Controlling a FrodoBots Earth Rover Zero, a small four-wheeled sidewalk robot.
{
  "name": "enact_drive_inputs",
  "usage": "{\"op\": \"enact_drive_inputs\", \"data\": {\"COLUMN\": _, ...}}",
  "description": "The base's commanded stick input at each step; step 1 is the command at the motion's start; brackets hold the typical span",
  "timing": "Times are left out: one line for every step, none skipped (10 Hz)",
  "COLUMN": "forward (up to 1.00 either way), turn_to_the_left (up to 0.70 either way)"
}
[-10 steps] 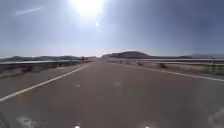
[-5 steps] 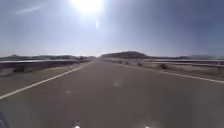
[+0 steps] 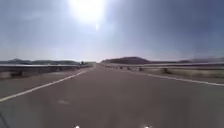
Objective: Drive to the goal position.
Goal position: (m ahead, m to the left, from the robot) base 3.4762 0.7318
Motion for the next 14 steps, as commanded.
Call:
{"op": "enact_drive_inputs", "data": {"forward": 1.0, "turn_to_the_left": 0.0}}
{"op": "enact_drive_inputs", "data": {"forward": 1.0, "turn_to_the_left": 0.0}}
{"op": "enact_drive_inputs", "data": {"forward": 1.0, "turn_to_the_left": 0.03}}
{"op": "enact_drive_inputs", "data": {"forward": 1.0, "turn_to_the_left": 0.19}}
{"op": "enact_drive_inputs", "data": {"forward": 1.0, "turn_to_the_left": 0.36}}
{"op": "enact_drive_inputs", "data": {"forward": 1.0, "turn_to_the_left": 0.33}}
{"op": "enact_drive_inputs", "data": {"forward": 1.0, "turn_to_the_left": 0.24}}
{"op": "enact_drive_inputs", "data": {"forward": 1.0, "turn_to_the_left": 0.15}}
{"op": "enact_drive_inputs", "data": {"forward": 1.0, "turn_to_the_left": 0.06}}
{"op": "enact_drive_inputs", "data": {"forward": 1.0, "turn_to_the_left": 0.0}}
{"op": "enact_drive_inputs", "data": {"forward": 1.0, "turn_to_the_left": 0.0}}
{"op": "enact_drive_inputs", "data": {"forward": 1.0, "turn_to_the_left": 0.0}}
{"op": "enact_drive_inputs", "data": {"forward": 1.0, "turn_to_the_left": 0.0}}
{"op": "enact_drive_inputs", "data": {"forward": 1.0, "turn_to_the_left": 0.0}}
